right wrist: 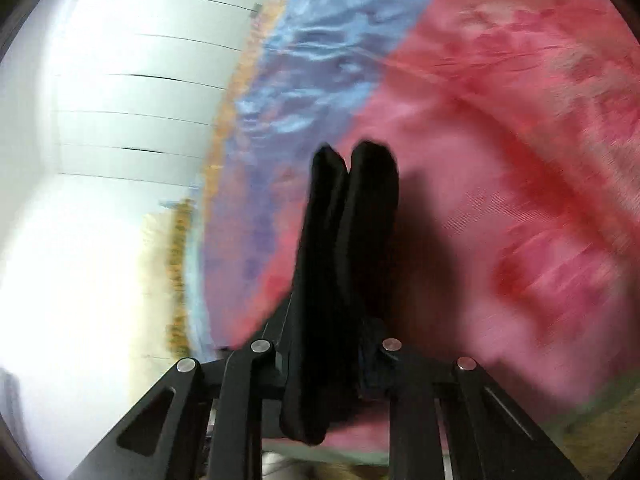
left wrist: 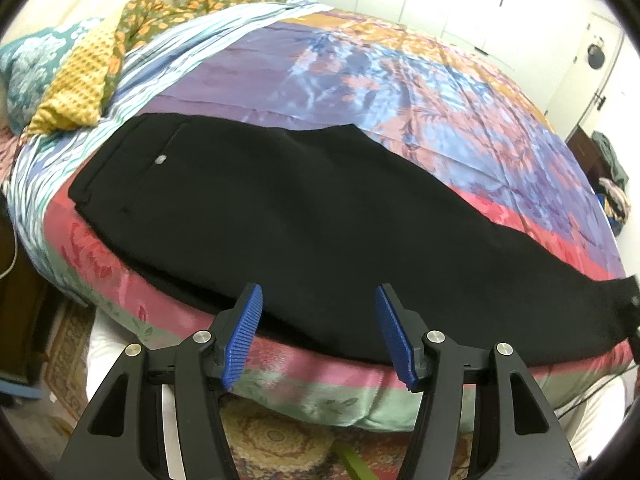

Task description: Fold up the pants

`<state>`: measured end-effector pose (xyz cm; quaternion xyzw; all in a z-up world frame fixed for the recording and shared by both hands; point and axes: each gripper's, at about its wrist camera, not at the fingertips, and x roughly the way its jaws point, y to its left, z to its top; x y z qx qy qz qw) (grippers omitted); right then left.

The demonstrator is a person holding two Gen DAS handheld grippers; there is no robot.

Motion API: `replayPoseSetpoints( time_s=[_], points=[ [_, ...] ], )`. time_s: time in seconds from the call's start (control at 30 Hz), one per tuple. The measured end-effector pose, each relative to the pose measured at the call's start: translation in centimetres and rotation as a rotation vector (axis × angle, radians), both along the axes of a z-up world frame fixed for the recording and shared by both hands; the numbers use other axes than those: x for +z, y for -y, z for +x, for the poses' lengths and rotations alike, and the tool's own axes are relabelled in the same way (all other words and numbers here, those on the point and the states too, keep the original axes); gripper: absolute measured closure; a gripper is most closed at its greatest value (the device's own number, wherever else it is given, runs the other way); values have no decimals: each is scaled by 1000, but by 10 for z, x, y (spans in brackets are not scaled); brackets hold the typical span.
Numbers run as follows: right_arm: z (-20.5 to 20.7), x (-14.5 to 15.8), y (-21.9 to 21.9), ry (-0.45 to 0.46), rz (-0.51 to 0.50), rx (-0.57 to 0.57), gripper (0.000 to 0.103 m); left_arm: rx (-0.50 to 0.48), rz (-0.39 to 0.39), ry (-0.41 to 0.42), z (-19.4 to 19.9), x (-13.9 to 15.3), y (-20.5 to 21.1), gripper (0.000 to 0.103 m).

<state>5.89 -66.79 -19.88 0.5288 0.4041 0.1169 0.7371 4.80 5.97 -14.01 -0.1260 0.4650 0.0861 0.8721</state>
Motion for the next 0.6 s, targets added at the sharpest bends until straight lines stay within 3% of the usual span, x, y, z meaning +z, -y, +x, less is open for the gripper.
replayPoseSetpoints(
  time_s=[0.17, 0.3, 0.37, 0.43, 0.47, 0.53, 0.57, 0.6],
  points=[
    [14, 46, -78, 153, 144, 70, 82, 25, -38, 14, 1, -2, -7, 42],
    [40, 64, -190, 203, 225, 184, 82, 34, -60, 28, -3, -1, -13, 42],
    [52, 65, -253, 206, 189, 266, 82, 40, -70, 32, -5, 0, -17, 42],
    [58, 62, -325, 221, 90, 356, 81, 47, -82, 35, -8, 0, -24, 41],
    [59, 59, -361, 230, 14, 420, 74, 50, -89, 34, -8, 0, -27, 41],
    [55, 54, -436, 264, -314, 594, 45, 57, -119, 22, -9, -2, -36, 34],
    [48, 49, -470, 292, -496, 697, 21, 57, -132, 11, -10, -3, -41, 33],
    [34, 45, -494, 328, -658, 792, 19, 54, -144, 7, -11, -2, -44, 33]
  ],
)
